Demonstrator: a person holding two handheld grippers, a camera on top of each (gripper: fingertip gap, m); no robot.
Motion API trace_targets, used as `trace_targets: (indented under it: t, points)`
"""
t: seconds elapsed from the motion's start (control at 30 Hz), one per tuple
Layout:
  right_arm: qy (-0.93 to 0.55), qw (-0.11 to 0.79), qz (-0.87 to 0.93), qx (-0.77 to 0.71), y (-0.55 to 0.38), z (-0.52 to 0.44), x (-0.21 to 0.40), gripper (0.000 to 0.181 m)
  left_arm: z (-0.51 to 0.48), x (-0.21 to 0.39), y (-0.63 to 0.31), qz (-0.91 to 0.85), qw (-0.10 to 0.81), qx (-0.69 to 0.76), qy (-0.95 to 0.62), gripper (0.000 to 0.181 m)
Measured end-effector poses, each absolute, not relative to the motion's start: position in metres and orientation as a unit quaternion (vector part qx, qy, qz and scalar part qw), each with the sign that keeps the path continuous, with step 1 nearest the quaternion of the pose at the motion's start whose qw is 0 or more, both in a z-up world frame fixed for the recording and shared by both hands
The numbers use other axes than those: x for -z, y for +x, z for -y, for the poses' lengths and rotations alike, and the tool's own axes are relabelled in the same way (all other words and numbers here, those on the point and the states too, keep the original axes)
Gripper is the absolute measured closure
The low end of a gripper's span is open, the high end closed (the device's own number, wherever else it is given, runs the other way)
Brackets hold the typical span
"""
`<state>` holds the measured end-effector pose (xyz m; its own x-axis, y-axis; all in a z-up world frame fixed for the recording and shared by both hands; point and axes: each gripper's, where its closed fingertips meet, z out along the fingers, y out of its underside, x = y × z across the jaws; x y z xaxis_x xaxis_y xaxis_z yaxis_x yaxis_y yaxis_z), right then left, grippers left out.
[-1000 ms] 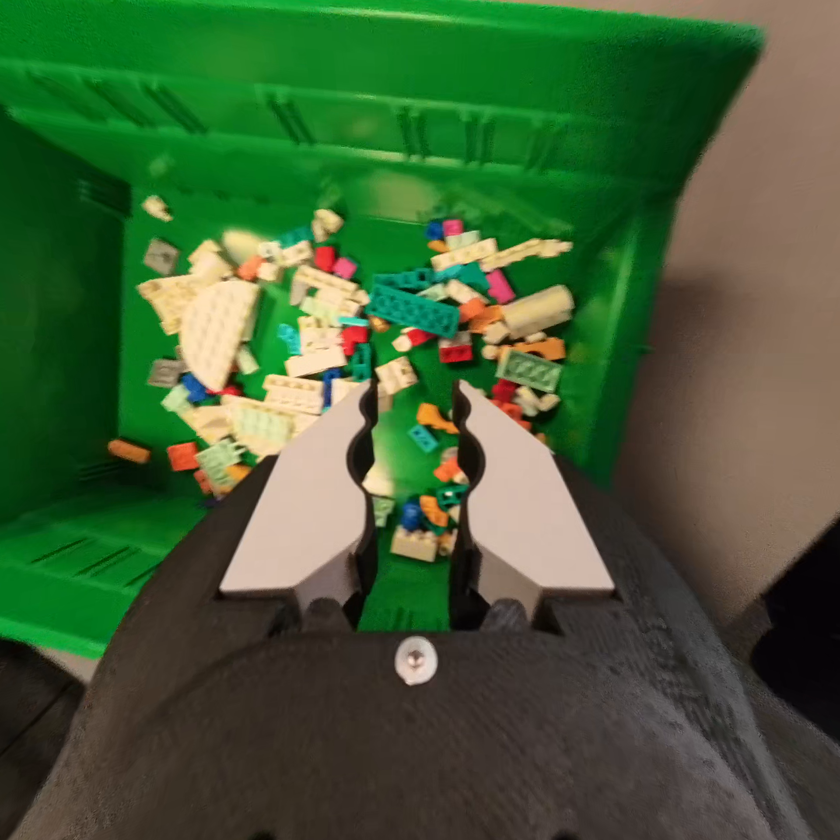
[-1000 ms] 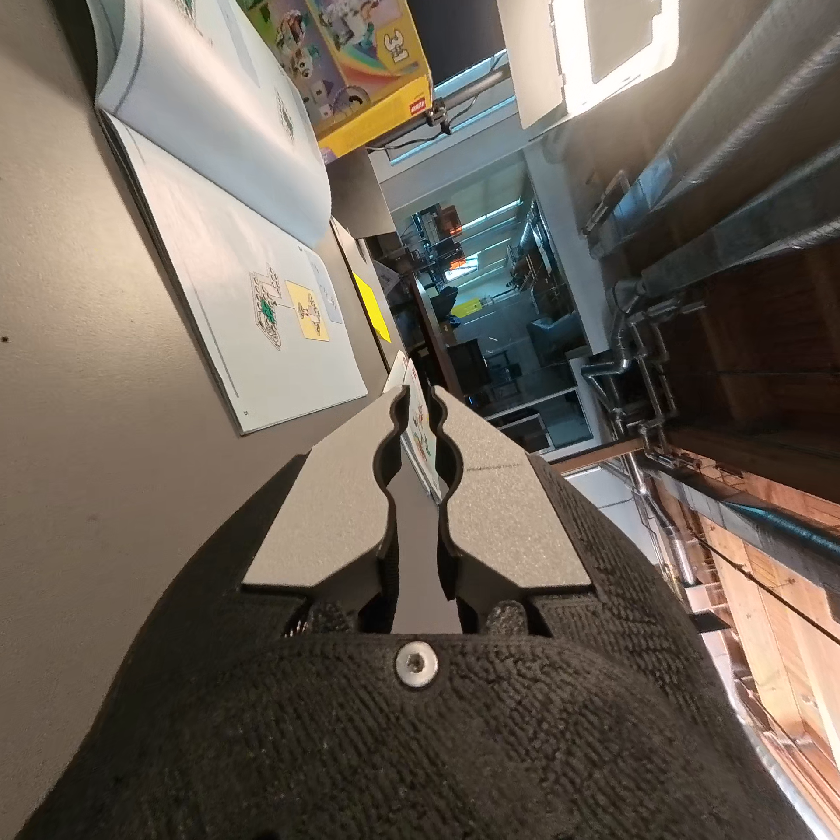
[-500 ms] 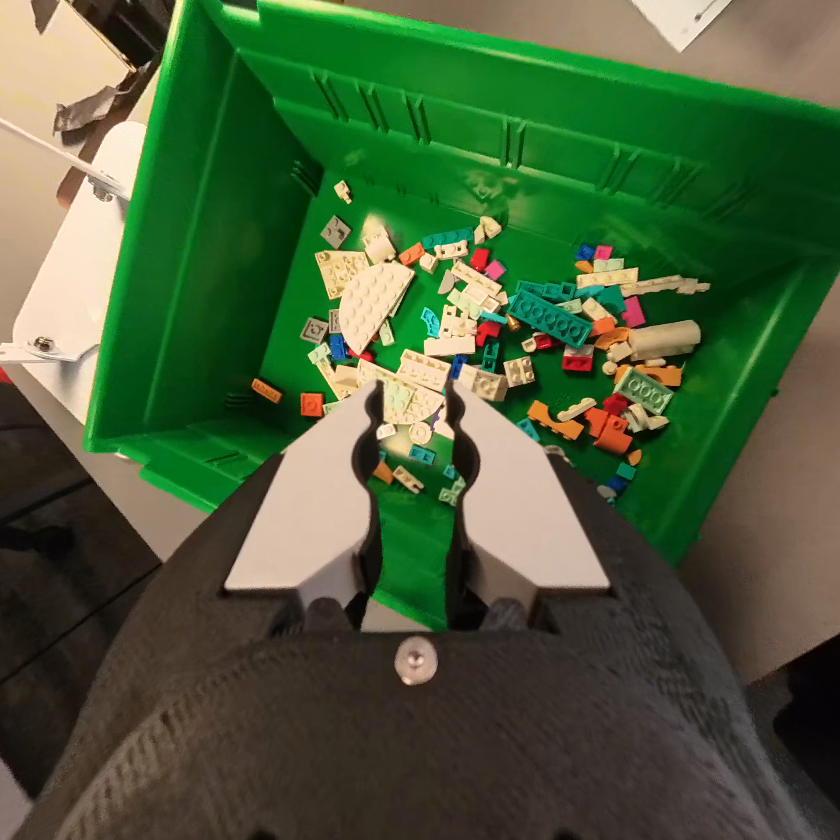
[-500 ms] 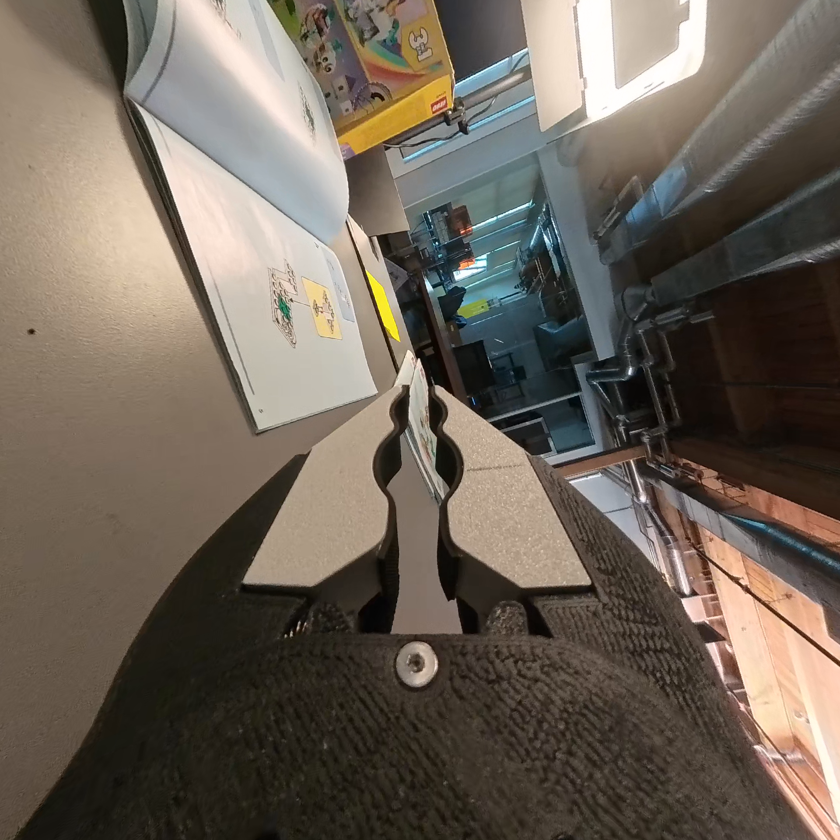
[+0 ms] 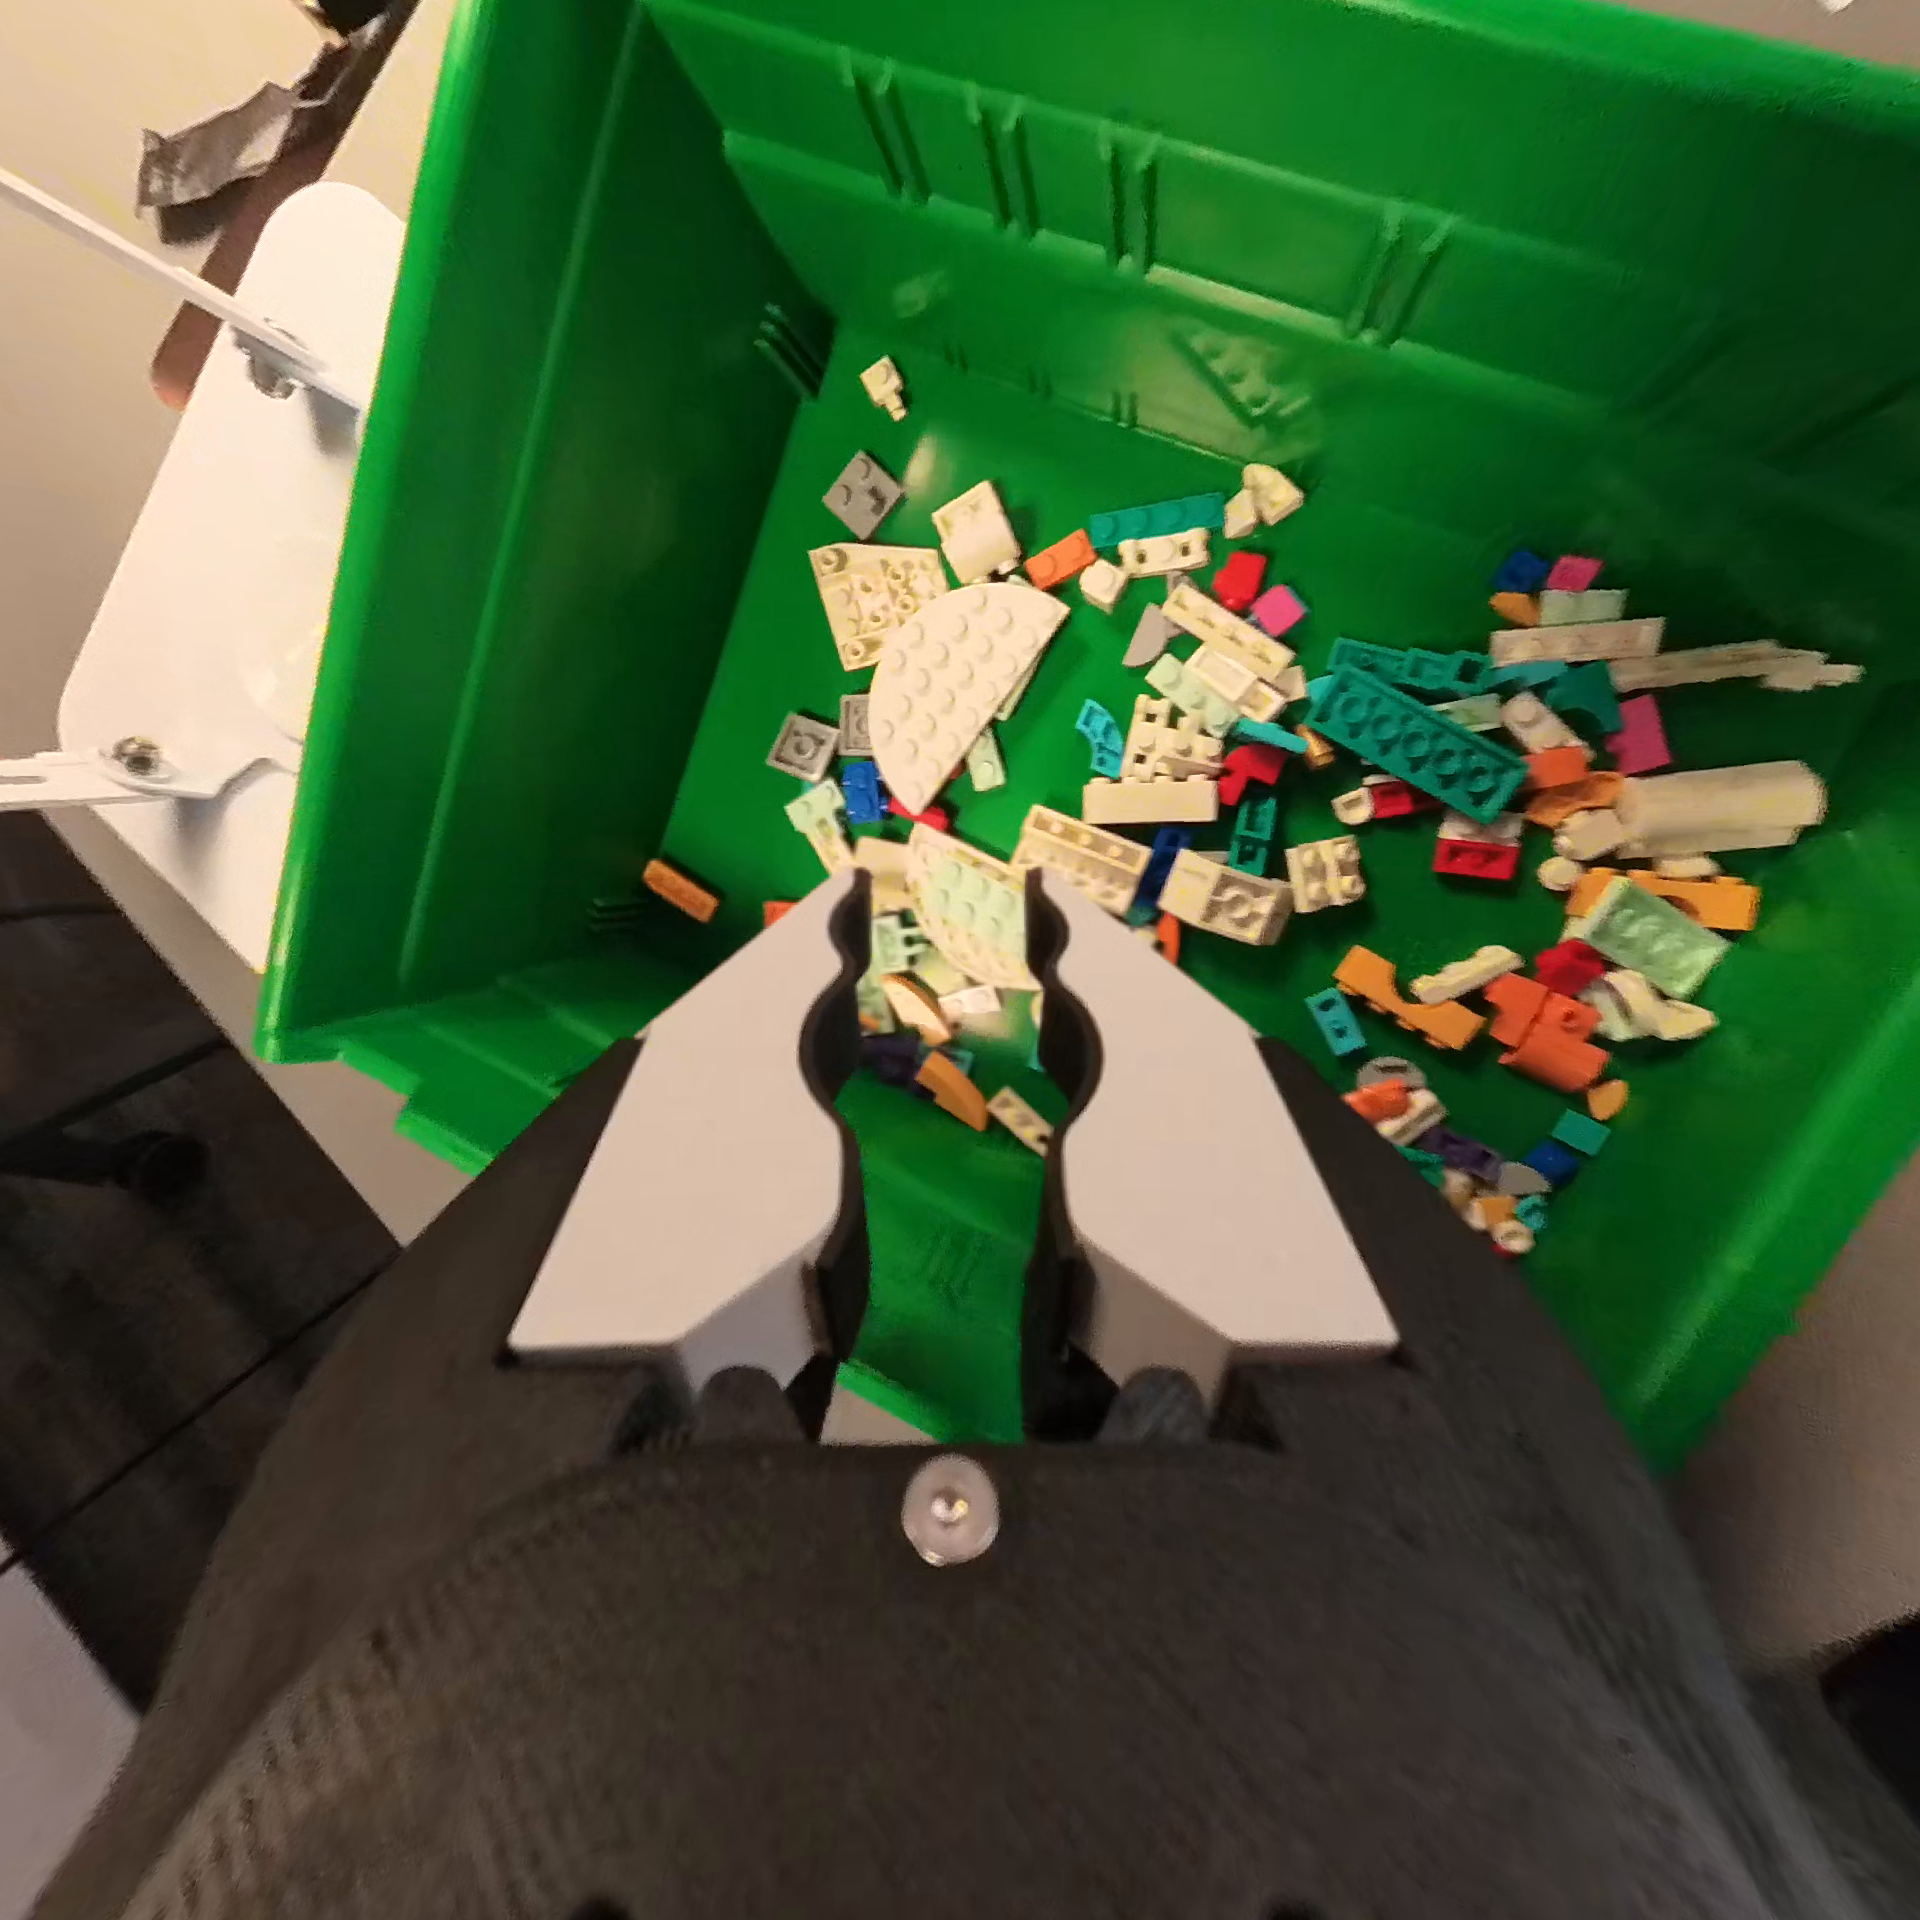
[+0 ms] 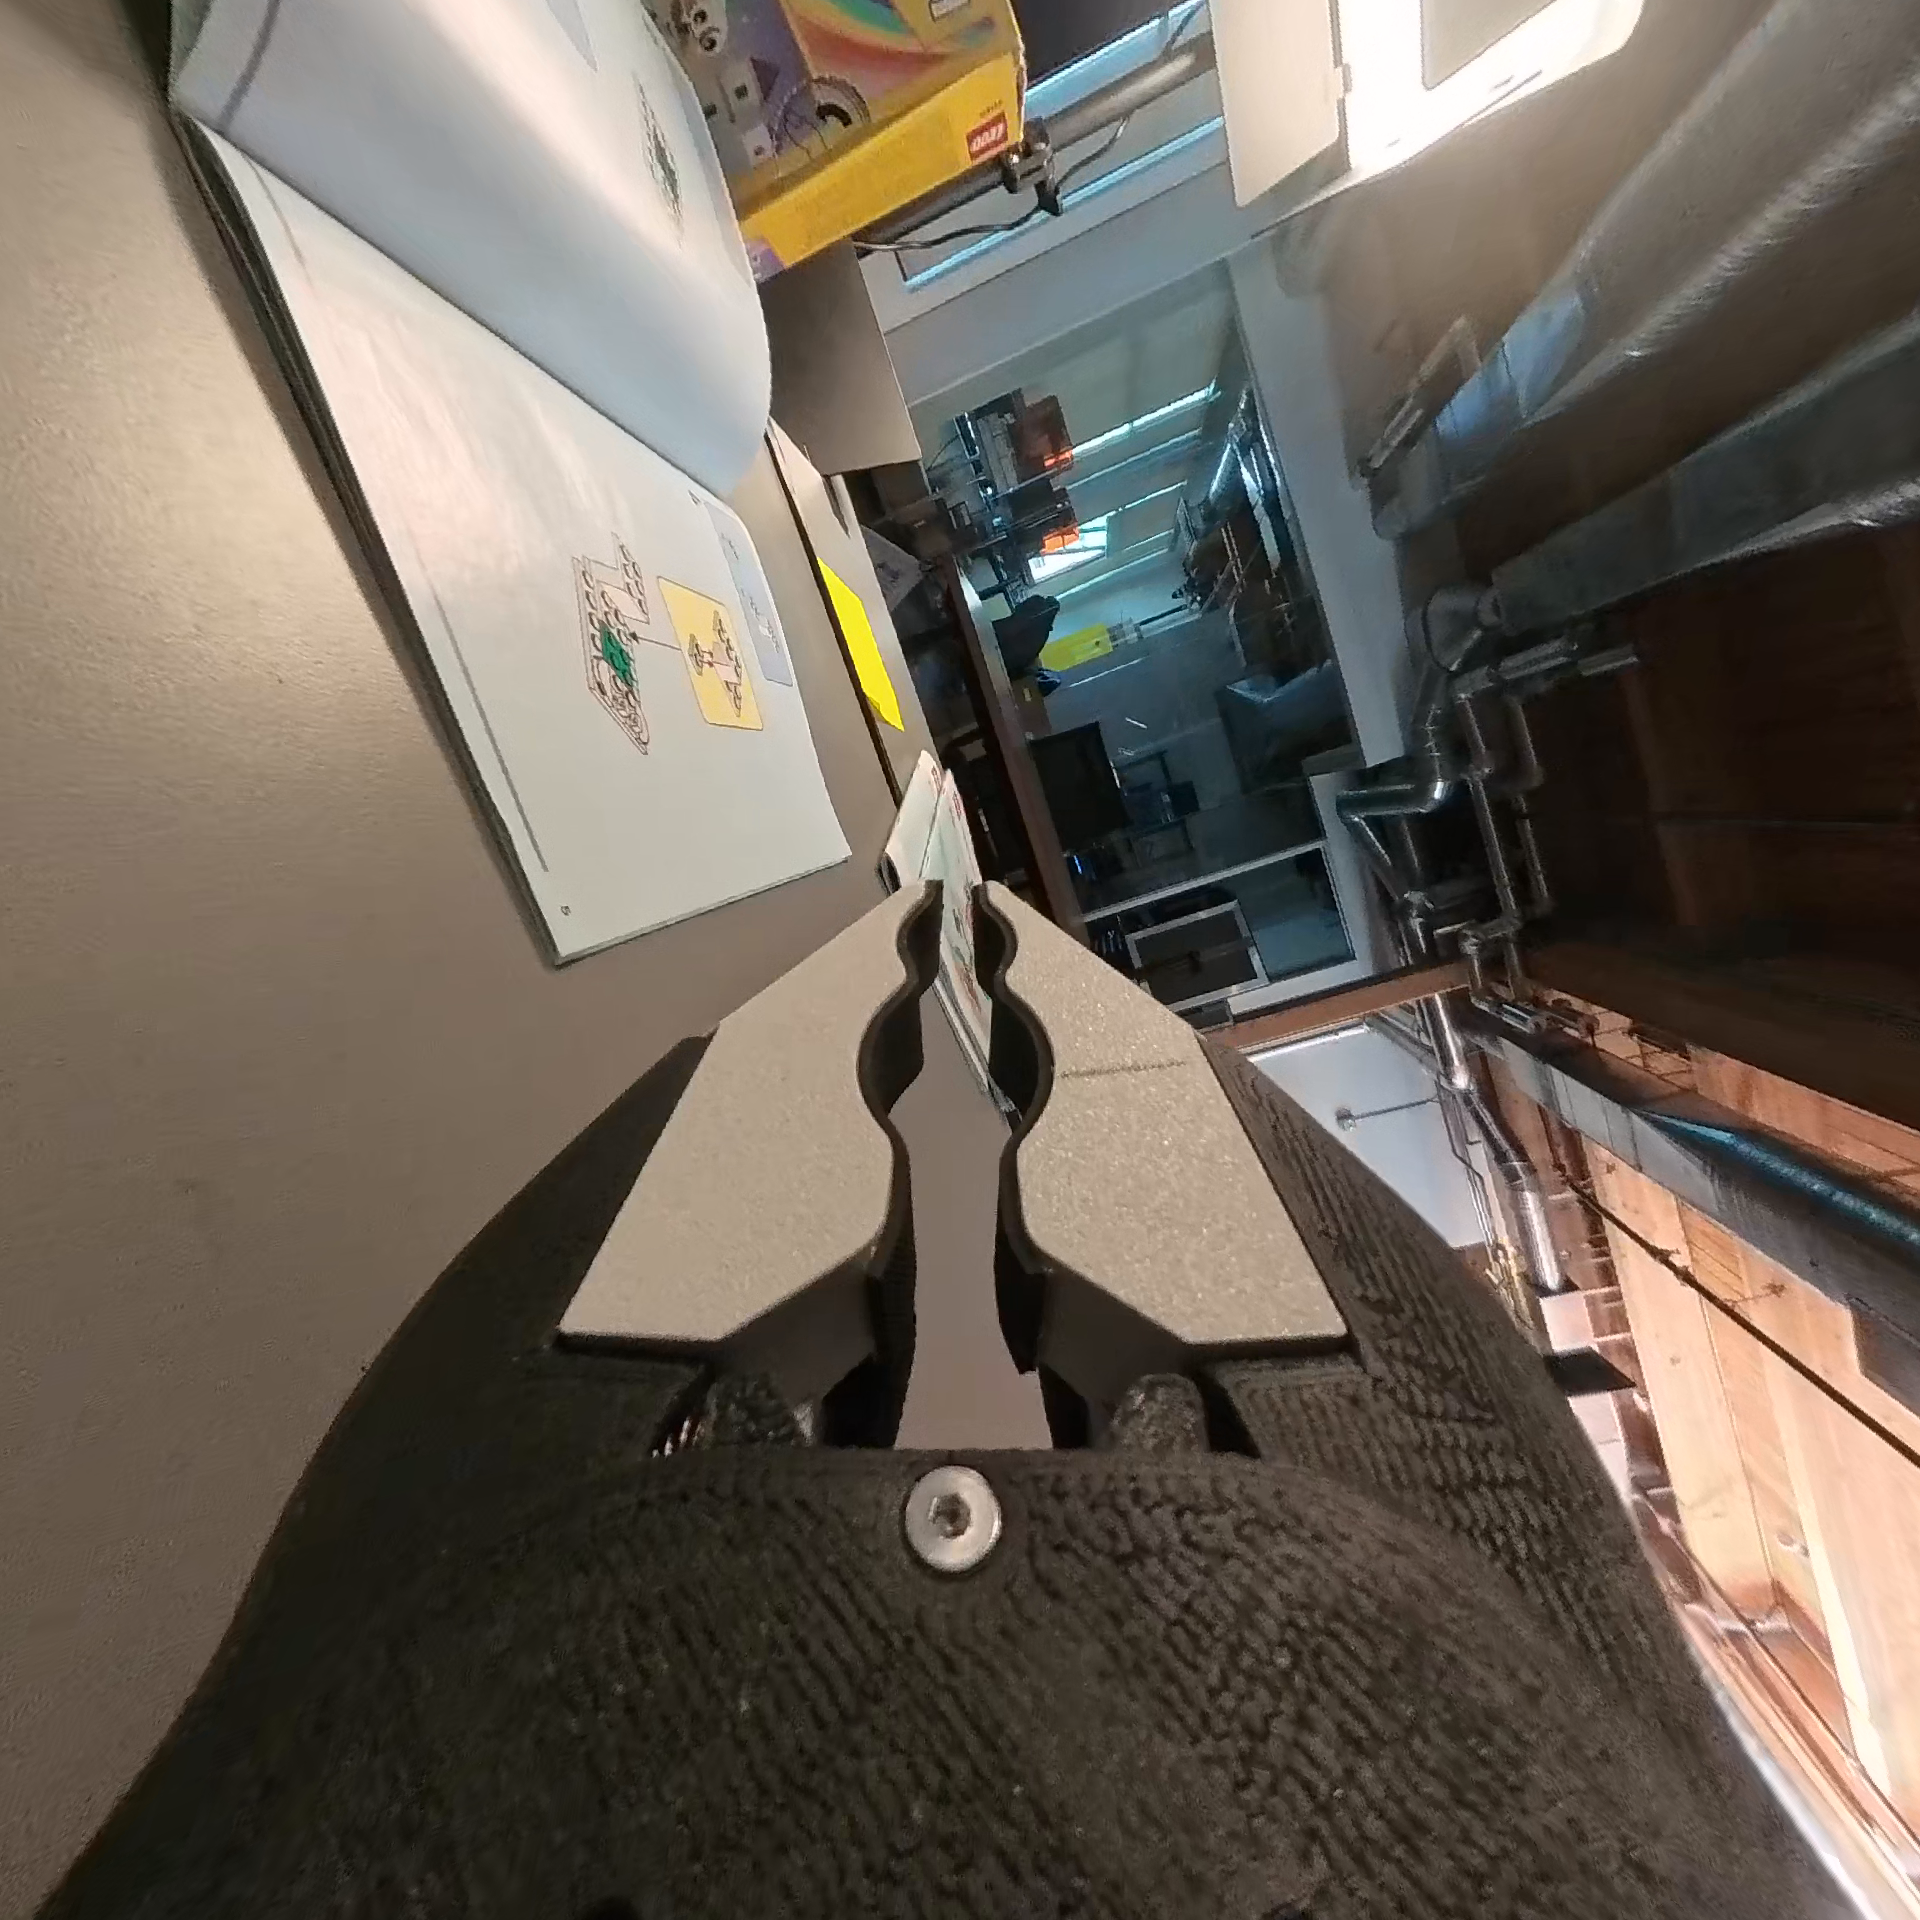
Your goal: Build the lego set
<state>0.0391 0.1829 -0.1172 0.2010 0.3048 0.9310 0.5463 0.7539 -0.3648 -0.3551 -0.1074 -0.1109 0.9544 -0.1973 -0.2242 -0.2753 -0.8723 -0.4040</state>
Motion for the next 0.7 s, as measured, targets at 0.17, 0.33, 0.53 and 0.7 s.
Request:
trace_targets:
  t: [0.17,0.33,0.53,0.7]
  points:
    - [-0.337,0.698,0.628,0.074,0.038,-0.179,0.117,0.178,0.102,0.114,-0.365,-0.127,0.220,-0.113,-0.961,0.149]
    - [-0.342,0.699,0.624,0.069,0.039,-0.180,0.115,0.178,0.105,0.119,-0.321,-0.176,0.224,0.024,-0.958,0.146]
    - [-0.344,0.698,0.625,0.070,0.039,-0.181,0.116,0.178,0.155,0.132,-0.237,-0.339,0.152,0.172,-0.912,0.150]
    - [-0.343,0.696,0.627,0.072,0.038,-0.181,0.117,0.178,0.168,0.147,-0.222,-0.378,0.106,0.176,-0.903,0.163]
